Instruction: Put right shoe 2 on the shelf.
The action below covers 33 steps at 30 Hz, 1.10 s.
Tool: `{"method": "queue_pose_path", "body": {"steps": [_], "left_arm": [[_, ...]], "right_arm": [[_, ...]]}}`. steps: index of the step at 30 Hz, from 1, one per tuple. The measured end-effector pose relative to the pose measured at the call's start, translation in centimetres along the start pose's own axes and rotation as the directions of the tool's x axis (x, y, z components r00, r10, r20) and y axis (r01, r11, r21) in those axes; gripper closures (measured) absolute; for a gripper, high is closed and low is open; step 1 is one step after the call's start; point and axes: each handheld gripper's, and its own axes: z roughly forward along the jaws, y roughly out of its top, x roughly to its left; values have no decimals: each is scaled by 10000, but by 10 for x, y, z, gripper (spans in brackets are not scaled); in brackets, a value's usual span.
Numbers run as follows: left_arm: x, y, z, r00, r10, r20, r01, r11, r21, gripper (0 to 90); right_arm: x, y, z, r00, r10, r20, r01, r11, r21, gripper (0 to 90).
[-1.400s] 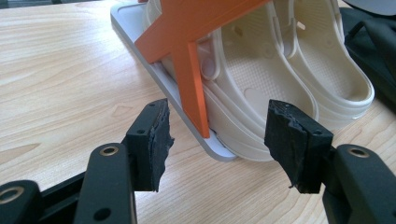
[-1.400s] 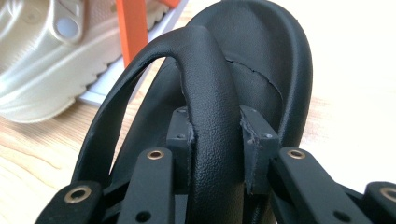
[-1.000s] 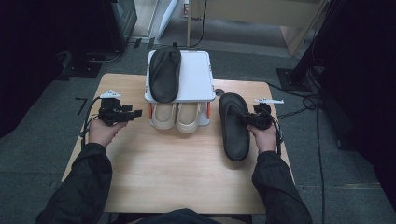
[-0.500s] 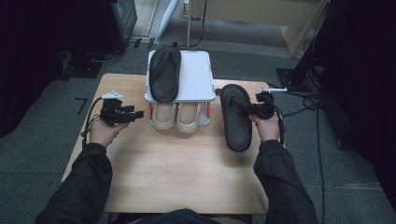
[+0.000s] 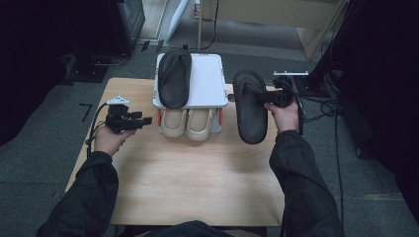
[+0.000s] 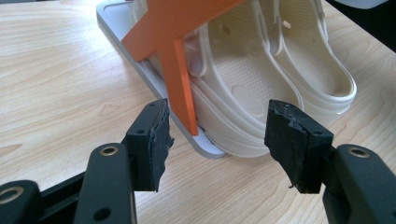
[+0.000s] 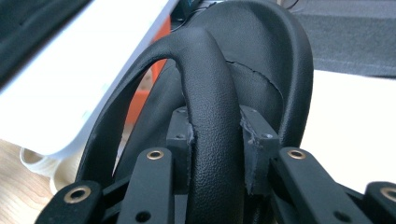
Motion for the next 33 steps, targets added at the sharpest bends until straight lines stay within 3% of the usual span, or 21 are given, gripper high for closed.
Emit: {"method": "queue_pose_path", "body": {"steps": [10,16,26,33], "left_arm": [[-3,0,0,9998,107,136,-107,9999,-1,407],[-3,0,-2,9997,72,222,-71,9999,-72,407],[-1,-1,-2,9987,178,473,-175,9998,-81,407],[0,0,-3,9985,228,503,-222,9997,-116,408]], "right_arm": [[22,47,-8,9993,-371,-7,371,9991,-203,688],[41,70,-2,9987,-421,-274,412,9986,-316,688],[75,87,41,9972,-523,-536,520,9986,-56,688],[89,90,75,9967,-462,-674,482,9984,283,686]]}}
